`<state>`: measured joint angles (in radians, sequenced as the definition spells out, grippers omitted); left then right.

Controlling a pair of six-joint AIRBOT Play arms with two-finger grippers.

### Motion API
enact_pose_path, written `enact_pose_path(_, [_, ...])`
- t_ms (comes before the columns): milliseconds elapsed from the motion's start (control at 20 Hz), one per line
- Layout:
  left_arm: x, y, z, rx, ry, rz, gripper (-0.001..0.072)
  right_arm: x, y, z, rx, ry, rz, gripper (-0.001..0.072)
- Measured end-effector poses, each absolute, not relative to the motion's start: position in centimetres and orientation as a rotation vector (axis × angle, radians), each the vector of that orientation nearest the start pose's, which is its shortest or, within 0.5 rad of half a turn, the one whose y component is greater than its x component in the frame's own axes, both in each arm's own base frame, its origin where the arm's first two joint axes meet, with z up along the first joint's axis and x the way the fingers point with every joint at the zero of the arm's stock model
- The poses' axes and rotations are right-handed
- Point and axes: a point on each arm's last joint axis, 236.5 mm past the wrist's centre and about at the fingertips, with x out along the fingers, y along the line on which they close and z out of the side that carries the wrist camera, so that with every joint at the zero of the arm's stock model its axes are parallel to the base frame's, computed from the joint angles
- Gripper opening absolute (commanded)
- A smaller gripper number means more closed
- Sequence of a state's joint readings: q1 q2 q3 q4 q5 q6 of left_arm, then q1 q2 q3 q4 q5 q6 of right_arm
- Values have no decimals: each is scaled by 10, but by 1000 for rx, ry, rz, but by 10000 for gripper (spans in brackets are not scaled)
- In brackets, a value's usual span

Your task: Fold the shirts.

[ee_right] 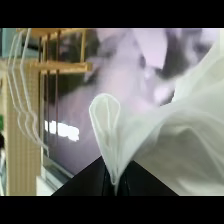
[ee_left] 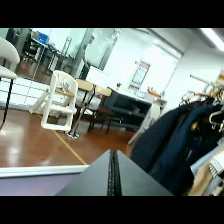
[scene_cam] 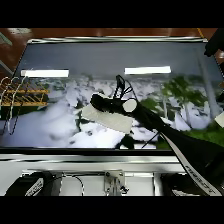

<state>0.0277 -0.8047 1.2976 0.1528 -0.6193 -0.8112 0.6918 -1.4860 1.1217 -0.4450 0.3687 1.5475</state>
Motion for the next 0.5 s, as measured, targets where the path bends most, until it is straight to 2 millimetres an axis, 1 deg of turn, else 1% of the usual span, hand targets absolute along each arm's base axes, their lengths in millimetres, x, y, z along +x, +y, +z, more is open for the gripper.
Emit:
enact_pose_path(50, [331,-132,458,-461,-155,-688,30,375,411,33,892,1005,569,75])
enact_pose_path(150, [322,-139,451,-441,-111,-716,30,390,411,27,951,965,508,86])
enact_pose_path(200, [319,-142,447,-433,-90,-724,30,397,409,27,970,941,484,154])
enact_pose_path(300, [315,-146,442,-422,-61,-736,30,407,407,27,996,903,448,432])
enact_pose_path(350, [314,-147,439,-420,-50,-740,30,410,406,27,1005,888,435,481])
enact_pose_path(500, [312,-149,436,-414,-33,-744,30,419,400,30,1015,858,414,481])
